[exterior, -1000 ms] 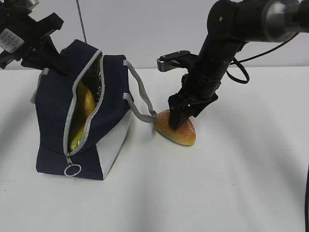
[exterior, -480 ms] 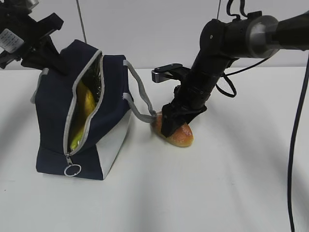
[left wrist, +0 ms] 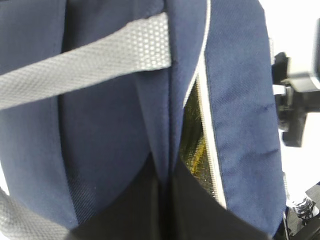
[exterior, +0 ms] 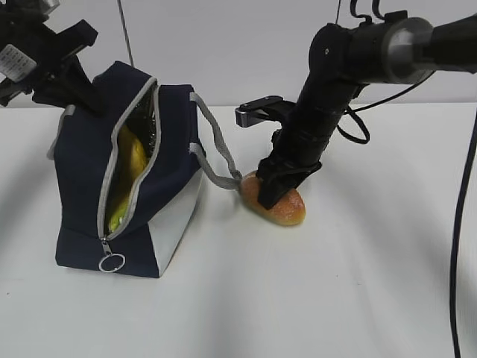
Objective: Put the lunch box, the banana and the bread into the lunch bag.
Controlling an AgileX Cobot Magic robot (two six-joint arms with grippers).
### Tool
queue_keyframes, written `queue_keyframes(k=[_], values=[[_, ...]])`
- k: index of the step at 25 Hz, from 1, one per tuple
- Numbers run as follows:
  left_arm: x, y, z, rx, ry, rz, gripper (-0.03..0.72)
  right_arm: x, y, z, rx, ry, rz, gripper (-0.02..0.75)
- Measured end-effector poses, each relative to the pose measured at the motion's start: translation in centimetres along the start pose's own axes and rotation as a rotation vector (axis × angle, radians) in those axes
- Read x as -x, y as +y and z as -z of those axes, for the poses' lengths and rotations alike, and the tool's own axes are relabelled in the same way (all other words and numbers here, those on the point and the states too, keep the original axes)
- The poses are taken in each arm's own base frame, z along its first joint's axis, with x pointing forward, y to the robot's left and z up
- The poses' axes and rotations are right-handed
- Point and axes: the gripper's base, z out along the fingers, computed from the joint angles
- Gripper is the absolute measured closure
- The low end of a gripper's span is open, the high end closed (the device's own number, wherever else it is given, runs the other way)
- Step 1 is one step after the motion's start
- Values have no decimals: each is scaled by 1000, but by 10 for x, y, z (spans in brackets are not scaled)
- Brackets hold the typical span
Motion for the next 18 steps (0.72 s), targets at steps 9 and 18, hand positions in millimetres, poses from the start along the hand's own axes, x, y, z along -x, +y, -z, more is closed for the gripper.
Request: queue_keyframes(k=[9,18], values=[[0,0,0,0,0,0,691,-5,13,98,-225,-54,25,336],[1,-3,0,-34,-7,14,691,5,68,166,-4,-372,21,337]])
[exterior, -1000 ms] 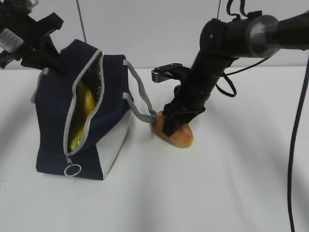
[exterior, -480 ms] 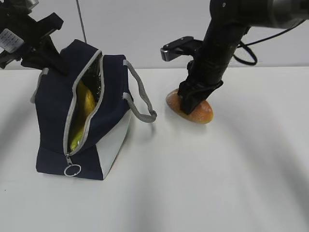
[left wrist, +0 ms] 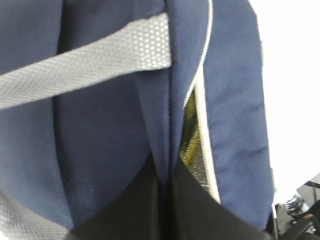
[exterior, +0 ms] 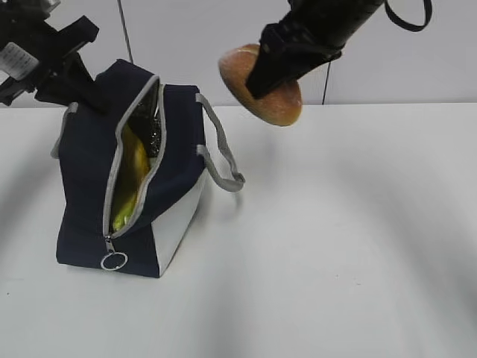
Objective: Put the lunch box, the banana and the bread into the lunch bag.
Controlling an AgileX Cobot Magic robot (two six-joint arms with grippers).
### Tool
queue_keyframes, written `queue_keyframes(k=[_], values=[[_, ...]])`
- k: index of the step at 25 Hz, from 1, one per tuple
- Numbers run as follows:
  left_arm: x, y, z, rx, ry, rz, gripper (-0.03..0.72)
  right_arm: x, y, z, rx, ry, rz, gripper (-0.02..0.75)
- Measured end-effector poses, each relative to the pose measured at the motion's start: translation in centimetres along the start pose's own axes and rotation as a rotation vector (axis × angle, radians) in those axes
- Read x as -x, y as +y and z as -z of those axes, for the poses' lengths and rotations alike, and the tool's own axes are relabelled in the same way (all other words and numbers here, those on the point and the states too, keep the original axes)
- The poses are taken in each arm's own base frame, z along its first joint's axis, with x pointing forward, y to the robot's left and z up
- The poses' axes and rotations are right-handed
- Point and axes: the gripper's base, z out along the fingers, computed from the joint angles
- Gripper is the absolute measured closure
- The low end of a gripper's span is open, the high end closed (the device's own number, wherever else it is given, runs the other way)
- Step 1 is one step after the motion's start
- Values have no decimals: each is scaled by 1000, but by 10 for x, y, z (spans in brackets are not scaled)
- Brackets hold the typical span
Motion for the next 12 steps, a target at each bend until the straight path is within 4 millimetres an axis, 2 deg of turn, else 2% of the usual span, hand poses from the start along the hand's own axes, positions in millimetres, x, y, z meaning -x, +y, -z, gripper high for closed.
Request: queue_keyframes(k=[6,12], values=[[1,-3,0,-38,-9,17,691,17,27,-9,173,-119,-59,337],[1,-3,0,-38,-9,17,691,23,22,-50,275,-168,-181,337]])
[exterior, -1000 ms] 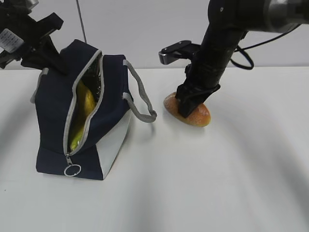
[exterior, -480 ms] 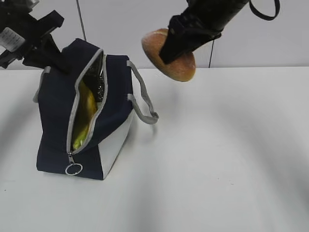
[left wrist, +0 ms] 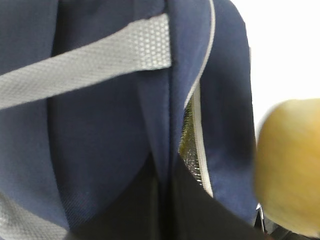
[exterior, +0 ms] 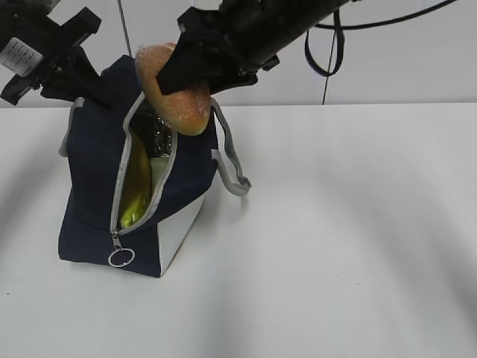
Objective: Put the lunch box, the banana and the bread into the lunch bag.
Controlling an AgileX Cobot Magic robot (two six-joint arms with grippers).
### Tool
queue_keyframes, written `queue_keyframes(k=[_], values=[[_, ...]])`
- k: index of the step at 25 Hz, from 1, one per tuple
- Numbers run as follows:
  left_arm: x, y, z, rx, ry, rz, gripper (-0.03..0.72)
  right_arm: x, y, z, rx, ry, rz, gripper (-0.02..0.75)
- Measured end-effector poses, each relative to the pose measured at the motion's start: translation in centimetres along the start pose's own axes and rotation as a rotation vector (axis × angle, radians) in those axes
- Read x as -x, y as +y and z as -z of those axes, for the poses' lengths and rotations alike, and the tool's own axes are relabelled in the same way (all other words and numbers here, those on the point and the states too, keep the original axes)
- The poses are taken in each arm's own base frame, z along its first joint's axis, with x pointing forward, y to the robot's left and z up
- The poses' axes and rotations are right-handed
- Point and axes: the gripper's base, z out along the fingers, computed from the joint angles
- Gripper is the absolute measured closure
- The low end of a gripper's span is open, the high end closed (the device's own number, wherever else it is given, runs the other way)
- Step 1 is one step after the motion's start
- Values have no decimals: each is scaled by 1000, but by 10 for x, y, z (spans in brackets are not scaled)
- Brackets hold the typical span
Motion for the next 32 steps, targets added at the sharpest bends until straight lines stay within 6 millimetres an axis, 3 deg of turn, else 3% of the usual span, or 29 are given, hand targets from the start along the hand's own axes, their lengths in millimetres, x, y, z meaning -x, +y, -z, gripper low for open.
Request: queue_keyframes(k=[6,11,14,21,26,32], values=[[0,0,0,0,0,0,691,-13,-30,-45,47,24,-116,276],[0,0,0,-2,0,1,691,-19,-39,-58,49,41,-84,127],[0,0,0,-4,0,-2,691,-13,-37,-55,48,23,-49,80],[0,-1,0,-6,5,-3,691,7,-27,-41,58,-17,21,73],[-1,0,0,-7,8,-2,691,18,-24,-17,42,31,77,164],[-1,0,0,-7,8,-2,691,21,-46,12,-119,101,4,252]])
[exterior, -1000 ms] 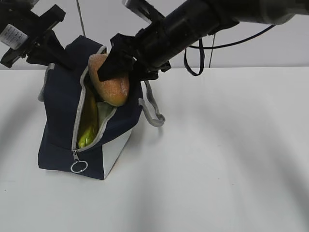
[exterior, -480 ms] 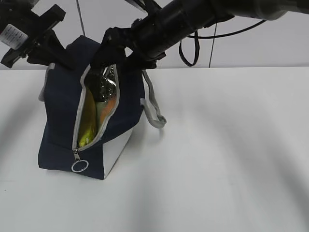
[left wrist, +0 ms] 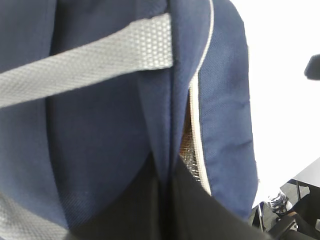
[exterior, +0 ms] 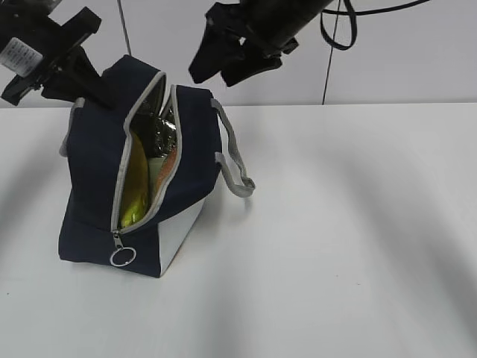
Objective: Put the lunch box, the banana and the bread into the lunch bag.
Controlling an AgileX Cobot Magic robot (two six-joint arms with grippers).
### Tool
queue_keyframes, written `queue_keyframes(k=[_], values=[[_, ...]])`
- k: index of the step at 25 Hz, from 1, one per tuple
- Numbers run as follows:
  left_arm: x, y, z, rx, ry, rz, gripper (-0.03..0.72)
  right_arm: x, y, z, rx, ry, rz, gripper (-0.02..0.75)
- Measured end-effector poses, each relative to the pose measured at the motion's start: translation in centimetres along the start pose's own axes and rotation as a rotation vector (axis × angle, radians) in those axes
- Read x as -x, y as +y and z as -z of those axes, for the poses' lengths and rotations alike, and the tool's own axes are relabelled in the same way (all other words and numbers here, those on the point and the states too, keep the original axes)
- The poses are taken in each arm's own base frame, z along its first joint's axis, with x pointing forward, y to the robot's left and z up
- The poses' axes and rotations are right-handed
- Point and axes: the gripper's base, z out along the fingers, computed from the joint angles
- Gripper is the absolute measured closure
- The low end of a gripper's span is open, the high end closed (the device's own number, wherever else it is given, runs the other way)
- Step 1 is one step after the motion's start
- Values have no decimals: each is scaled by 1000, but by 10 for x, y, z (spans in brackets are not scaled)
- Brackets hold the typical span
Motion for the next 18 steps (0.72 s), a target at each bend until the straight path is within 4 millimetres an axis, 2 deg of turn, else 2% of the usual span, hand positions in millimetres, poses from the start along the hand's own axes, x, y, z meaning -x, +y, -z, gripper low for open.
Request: queue_keyframes(k=[7,15,18], values=[[0,0,0,0,-1,0,691,-3,-5,-1,-35,29,-102,278],[0,0,0,0,-2,0,691,-13,-9,-14,-21,72,-169,280],[0,0,0,0,-2,-2,691,-16,-13,-26,-1,90,-201,281]])
